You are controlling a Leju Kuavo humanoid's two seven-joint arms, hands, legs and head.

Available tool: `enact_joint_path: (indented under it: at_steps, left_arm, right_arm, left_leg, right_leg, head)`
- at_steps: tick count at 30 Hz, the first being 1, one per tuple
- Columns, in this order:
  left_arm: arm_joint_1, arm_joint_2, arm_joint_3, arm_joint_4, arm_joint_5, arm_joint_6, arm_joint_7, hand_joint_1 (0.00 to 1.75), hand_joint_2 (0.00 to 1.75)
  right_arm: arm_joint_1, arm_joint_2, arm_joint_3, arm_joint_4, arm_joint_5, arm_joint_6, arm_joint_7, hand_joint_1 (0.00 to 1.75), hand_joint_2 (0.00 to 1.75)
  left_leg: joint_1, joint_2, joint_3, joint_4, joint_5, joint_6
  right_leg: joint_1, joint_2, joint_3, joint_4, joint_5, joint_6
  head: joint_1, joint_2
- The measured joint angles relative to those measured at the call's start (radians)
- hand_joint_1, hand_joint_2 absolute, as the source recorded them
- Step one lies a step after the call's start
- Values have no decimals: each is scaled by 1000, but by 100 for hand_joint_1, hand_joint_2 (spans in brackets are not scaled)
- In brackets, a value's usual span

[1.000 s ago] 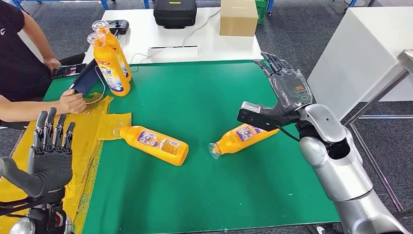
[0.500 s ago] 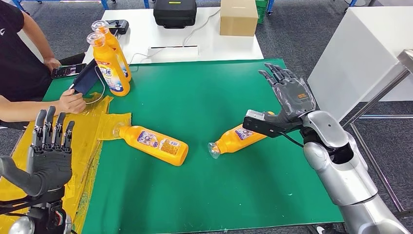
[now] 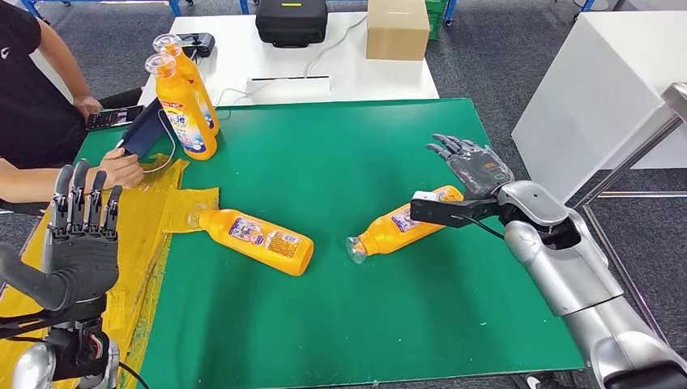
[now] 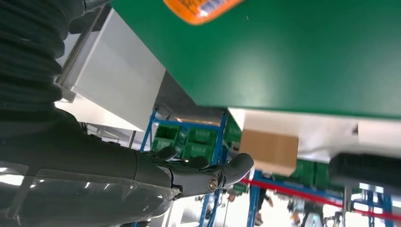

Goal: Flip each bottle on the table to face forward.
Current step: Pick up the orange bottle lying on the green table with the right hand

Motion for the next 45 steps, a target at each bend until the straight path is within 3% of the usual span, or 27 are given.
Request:
enact_joint_path:
  at_steps: [9,24,45]
  left_arm:
    - [-39,11,-18,27,12,6,8,0,0]
    - [-65,22,-27,78,17,10,10,0,0]
    - [-58,53,-26,91,30,25,27,0,0]
  right_arm:
    - [-43,29,94,173,21,-16,-8,0,175]
    - [-102,102,181,312,28,-18,-12,0,175]
    - [-106,104,240,476,-10,-37,-70,0,175]
  left_leg:
    - [0,0,-1,0,0,0]
    - [0,0,0,0,0,0]
    - [0,0,0,0,0,0]
  right_leg:
    - [0,0,-1,0,0,0]
    - [0,0,-1,0,0,0]
    - [0,0,-1,0,0,0]
  head:
    - [0,0]
    - [0,0]
    - [0,0]
